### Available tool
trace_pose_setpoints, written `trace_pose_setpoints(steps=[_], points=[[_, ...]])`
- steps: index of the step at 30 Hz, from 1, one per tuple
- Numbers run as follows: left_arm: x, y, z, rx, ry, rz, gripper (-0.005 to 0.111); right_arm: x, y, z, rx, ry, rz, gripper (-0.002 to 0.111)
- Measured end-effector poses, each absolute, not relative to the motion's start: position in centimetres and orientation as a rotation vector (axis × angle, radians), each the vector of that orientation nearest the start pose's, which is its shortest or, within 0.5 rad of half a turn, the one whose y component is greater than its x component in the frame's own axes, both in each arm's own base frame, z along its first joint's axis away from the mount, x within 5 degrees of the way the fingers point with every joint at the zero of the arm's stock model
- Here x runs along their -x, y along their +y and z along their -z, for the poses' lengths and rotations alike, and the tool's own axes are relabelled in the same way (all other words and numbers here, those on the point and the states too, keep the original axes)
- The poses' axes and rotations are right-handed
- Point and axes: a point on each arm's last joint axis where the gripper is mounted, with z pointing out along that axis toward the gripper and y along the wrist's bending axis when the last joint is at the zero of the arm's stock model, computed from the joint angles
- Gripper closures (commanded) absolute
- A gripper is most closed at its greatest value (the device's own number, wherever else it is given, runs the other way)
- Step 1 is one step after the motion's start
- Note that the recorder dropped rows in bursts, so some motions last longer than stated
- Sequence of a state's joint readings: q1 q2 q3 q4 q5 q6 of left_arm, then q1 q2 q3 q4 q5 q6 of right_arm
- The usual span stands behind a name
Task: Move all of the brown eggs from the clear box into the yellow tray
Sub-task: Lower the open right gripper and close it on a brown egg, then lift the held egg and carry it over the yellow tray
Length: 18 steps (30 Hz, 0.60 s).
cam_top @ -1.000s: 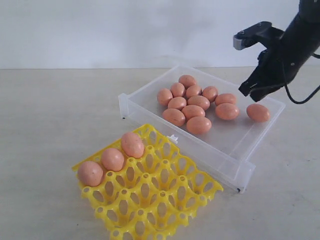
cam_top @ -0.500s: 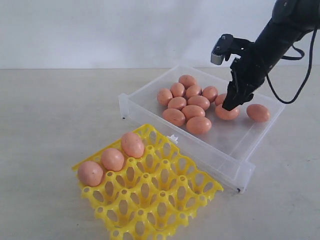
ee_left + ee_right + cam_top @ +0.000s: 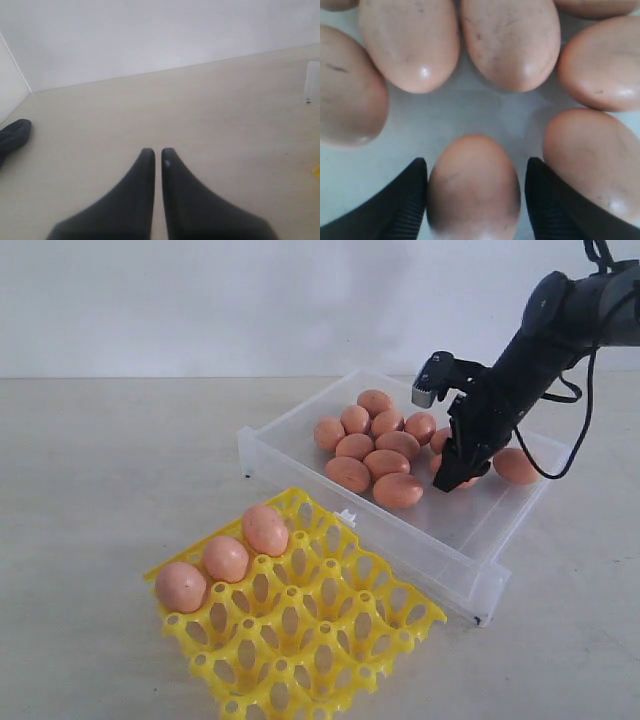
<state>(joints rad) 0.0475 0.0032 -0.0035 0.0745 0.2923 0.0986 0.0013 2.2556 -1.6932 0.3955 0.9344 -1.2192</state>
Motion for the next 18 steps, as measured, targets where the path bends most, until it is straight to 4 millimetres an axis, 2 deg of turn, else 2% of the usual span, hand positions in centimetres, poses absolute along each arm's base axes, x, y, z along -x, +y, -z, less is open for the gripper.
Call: trace_pose_setpoints(steps=[2, 5, 6, 14, 18], points=[[-5.5, 0.5, -18.8, -0.093, 1.776, -0.176, 0.103, -45.9, 3.0, -13.4, 1.342, 2.460, -0.278, 0.073], [-5.5, 0.5, -18.8, -0.093, 1.776, -0.176, 0.103, -46.0, 3.2, -13.4, 1.295, 2.468, -0.308, 0.104], [-5.5, 0.5, -18.8, -0.093, 1.776, -0.176, 0.103, -46.0, 3.2, -13.5, 1.267, 2.478, -0.322, 0.108], [-5.5, 0.5, -18.8, -0.093, 1.776, -0.176, 0.103, -46.0, 3.3, -13.5, 1.038, 2.590, -0.381, 0.108], [-5.5, 0.5, -18.8, -0.093, 1.776, -0.176, 0.103, -46.0, 3.5, -15.0, 0.899, 2.612, -0.406, 0.108]])
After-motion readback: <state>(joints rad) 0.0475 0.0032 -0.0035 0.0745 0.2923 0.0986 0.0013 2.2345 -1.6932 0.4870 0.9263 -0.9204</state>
